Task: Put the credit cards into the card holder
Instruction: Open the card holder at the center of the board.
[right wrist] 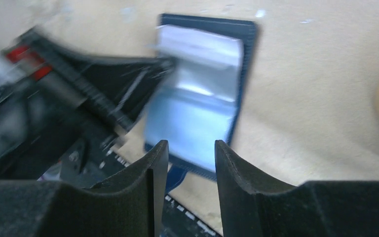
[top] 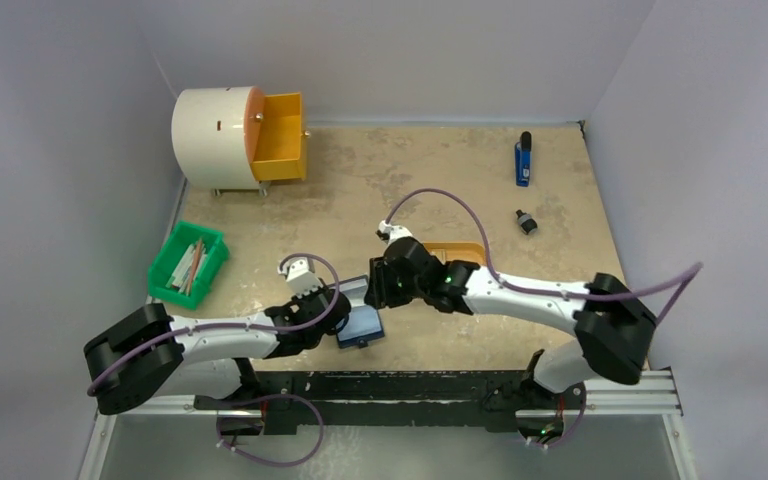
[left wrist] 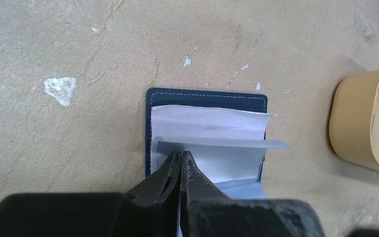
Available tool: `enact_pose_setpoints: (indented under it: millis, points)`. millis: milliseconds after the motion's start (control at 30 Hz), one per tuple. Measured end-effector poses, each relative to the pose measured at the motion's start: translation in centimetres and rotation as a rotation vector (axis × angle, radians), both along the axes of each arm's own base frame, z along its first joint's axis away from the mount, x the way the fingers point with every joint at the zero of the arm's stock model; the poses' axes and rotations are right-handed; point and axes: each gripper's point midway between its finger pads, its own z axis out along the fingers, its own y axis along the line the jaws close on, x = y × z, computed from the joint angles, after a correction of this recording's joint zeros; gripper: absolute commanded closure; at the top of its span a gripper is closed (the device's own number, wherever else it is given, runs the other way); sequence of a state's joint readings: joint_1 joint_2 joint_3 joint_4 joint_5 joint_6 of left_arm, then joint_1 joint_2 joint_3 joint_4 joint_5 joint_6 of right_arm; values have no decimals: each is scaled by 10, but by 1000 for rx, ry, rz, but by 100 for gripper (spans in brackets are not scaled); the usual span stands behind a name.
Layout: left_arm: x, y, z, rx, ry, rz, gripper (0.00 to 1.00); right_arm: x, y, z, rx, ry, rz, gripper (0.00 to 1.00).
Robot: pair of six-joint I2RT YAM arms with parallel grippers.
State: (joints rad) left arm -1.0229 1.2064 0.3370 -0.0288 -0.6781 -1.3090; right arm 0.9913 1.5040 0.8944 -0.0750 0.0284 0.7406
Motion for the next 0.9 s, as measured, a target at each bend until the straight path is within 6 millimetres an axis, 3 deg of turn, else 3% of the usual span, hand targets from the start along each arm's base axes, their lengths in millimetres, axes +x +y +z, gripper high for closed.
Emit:
enact_pose_setpoints:
  millis: [167,333,433,633,767,900]
  points:
    - [1,-2,0,-13,-1,6,100,-44,18,38,80,-122,182,58]
    - [1,-2,0,-18,-1,9,100,-79,21,22,37,-143,291,38]
    - [1,-2,0,-18,-1,10,100,-83,14,5,-16,-140,287,32]
    - [1,-2,1,-20,-1,11,100,-84,11,-17,-105,-147,277,28]
    - [0,-2,1,-26,2,13,100,-86,21,-26,-152,-148,288,29]
    - [-2,-1,2,-34,11,13,100,-83,28,-31,-190,-153,276,36]
